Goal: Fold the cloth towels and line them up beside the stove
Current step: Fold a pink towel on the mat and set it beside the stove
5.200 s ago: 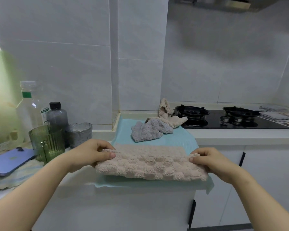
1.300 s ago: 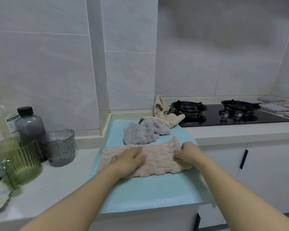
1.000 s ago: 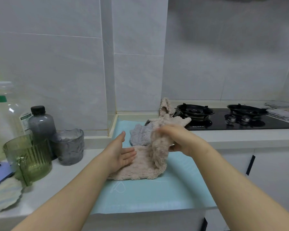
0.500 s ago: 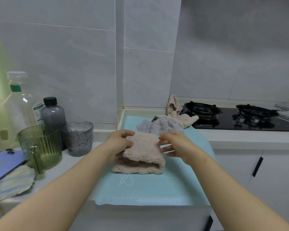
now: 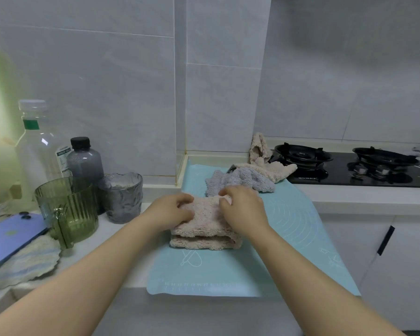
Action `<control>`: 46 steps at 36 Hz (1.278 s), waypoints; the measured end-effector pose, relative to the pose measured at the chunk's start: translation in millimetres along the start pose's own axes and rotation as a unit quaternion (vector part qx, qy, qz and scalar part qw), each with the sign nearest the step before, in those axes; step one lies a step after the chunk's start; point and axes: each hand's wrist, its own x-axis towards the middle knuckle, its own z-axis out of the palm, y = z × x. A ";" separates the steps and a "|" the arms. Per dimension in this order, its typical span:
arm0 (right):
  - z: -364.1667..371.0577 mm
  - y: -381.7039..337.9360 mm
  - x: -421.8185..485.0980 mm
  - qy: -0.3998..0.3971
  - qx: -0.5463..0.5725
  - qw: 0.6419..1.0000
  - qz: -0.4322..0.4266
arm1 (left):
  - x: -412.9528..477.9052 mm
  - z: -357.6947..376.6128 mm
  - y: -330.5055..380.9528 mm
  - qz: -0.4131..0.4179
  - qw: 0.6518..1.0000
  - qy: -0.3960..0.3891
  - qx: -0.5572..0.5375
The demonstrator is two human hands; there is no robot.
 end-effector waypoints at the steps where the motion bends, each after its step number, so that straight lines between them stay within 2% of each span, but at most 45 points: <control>1: 4.0 -0.6 0.7 -0.018 -0.013 1.000 -0.008 | -0.5 2.4 2.8 0.004 0.997 0.034 0.074; 3: 14.3 -0.2 0.7 -0.038 -0.050 0.998 -0.019 | -3.3 11.1 8.4 0.025 0.985 0.109 0.131; 5: 24.5 1.6 -0.8 -0.045 -0.073 0.996 -0.022 | -2.9 21.1 12.2 0.053 0.981 0.148 0.110; 8: 34.2 5.3 -5.0 -0.067 -0.065 0.996 -0.010 | 3.0 36.0 8.4 0.064 0.986 0.082 0.128; 10: 37.5 9.9 -7.1 -0.081 -0.051 0.995 0.005 | 5.6 44.0 1.3 0.053 0.986 0.016 0.160; 12: 40.3 15.9 -7.6 -0.098 -0.043 0.994 0.015 | 6.3 48.8 -4.7 0.037 0.984 -0.014 0.175; 26: 46.5 21.7 -7.4 -0.178 -0.062 0.981 0.040 | 2.4 50.4 -7.1 0.030 0.966 -0.030 0.254; 32: 47.6 23.3 -13.3 -0.162 -0.042 0.985 0.044 | -1.9 52.2 -4.5 0.025 0.969 -0.024 0.246; 38: 45.8 23.0 -17.3 -0.071 -0.020 0.993 0.096 | -7.1 56.1 -9.2 0.009 0.982 0.046 0.183; 42: 43.1 23.6 -16.2 -0.062 -0.006 0.986 0.155 | -14.7 55.5 -5.6 -0.010 0.985 0.100 0.137; 46: 44.4 24.8 -15.2 -0.073 -0.021 0.984 0.160 | -13.1 54.9 -7.2 -0.025 0.985 0.114 0.131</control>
